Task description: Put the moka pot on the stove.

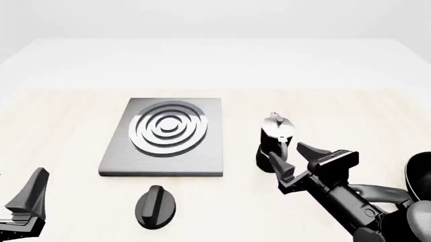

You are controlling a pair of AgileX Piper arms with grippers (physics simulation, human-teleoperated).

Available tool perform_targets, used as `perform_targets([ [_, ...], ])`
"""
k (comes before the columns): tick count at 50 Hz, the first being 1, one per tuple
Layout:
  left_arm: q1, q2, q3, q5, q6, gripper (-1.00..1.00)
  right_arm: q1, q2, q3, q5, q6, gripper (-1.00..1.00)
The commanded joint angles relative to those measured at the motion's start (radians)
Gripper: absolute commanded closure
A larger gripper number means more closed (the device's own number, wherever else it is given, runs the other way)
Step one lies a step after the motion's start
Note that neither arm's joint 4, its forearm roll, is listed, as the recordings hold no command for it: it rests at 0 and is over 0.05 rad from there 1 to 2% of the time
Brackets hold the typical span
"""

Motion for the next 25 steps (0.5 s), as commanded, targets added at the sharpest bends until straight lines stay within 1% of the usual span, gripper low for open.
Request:
perform_targets([
  [1,0.000,0.000,0.000,0.000,0.000,-1.00,0.004,0.031,-0.014,-0.001,0.007,-1.00],
  [8,0.000,0.000,0.000,0.000,0.000,-1.00,0.008,0.050,-0.019,-0.002,0.008,-1.00],
  [14,0.000,0.000,0.000,0.000,0.000,-1.00,0.002,0.063,-0.019,-0.003,0.020,-1.00],
  [25,0.000,0.000,0.000,0.000,0.000,-1.00,-0.002,0.091,-0.030,-0.003,0.018,-1.00],
])
